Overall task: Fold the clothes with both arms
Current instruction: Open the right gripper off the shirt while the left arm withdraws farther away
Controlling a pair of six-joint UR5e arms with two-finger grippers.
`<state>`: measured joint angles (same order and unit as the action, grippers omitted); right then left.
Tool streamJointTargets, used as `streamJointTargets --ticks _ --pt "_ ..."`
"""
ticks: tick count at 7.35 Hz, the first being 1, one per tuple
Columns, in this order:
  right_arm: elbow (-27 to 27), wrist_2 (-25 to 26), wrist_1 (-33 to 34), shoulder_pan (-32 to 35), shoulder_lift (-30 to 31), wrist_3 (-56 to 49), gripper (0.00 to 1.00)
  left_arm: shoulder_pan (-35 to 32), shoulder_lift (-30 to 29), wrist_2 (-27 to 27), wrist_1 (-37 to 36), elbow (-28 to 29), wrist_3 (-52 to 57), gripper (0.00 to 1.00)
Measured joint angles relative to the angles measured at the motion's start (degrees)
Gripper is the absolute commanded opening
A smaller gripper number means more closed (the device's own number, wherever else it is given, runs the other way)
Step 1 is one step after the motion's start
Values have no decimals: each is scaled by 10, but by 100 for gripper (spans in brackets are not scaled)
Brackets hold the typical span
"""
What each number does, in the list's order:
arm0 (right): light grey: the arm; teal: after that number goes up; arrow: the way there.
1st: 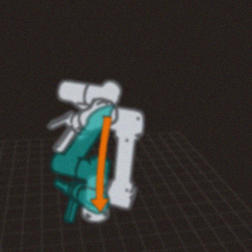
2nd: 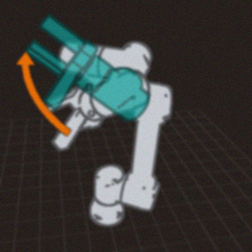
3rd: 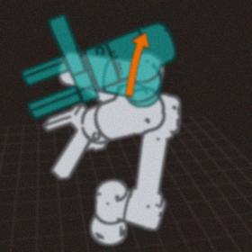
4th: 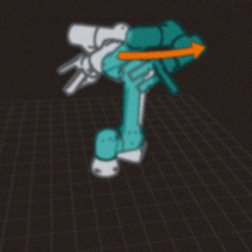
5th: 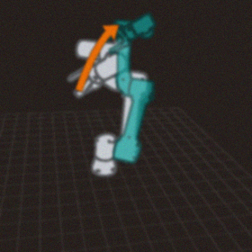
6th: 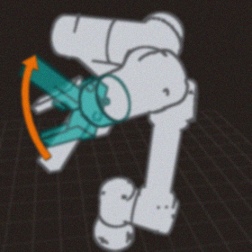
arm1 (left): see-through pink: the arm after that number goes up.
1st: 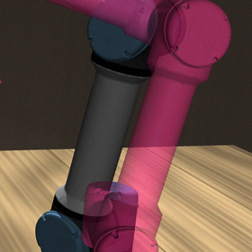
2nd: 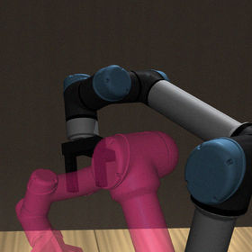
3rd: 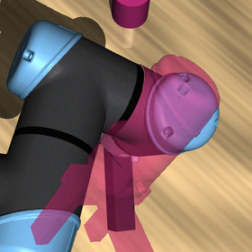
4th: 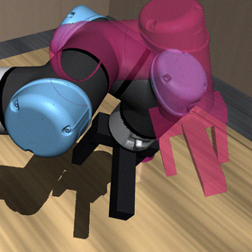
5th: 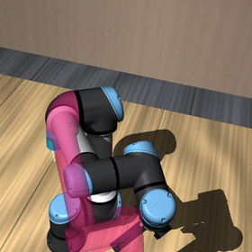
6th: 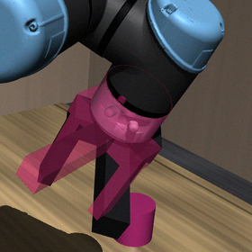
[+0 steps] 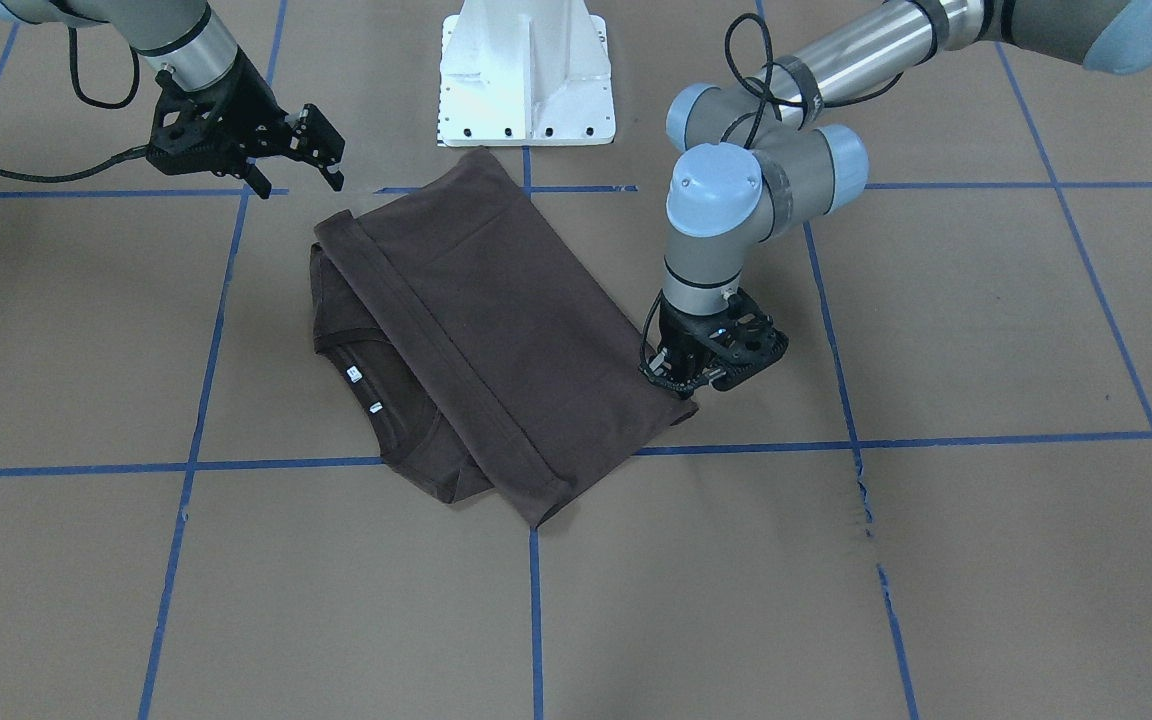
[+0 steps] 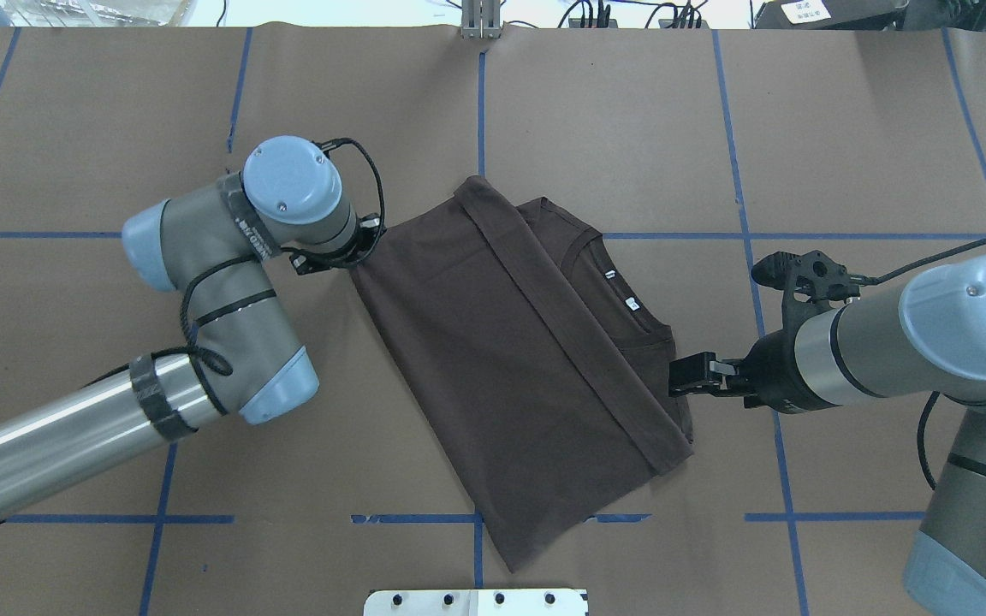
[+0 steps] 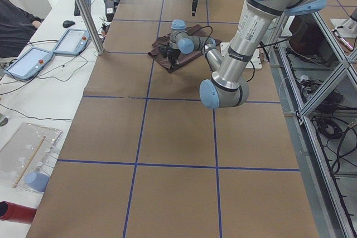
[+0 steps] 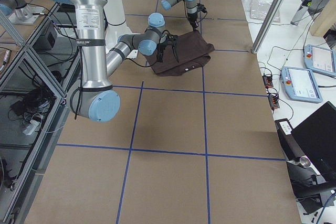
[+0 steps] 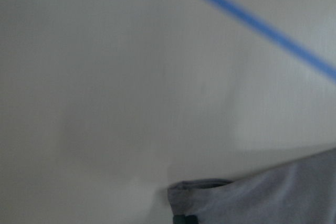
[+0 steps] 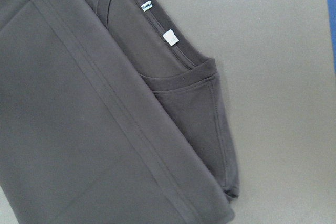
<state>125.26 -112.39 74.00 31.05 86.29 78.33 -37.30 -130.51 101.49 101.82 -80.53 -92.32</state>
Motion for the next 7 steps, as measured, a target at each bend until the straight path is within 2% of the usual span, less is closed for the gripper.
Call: streamJointTargets --ticks 2,6,7 --pt "-2 1 0 -1 -1 1 100 -35 -68 -1 99 135 54 0" --pt "-15 1 0 -2 -19 1 100 -55 -149 -35 272 305 112 0" --pt "-16 1 0 -2 -21 2 100 -54 -159 -44 303 331 115 79"
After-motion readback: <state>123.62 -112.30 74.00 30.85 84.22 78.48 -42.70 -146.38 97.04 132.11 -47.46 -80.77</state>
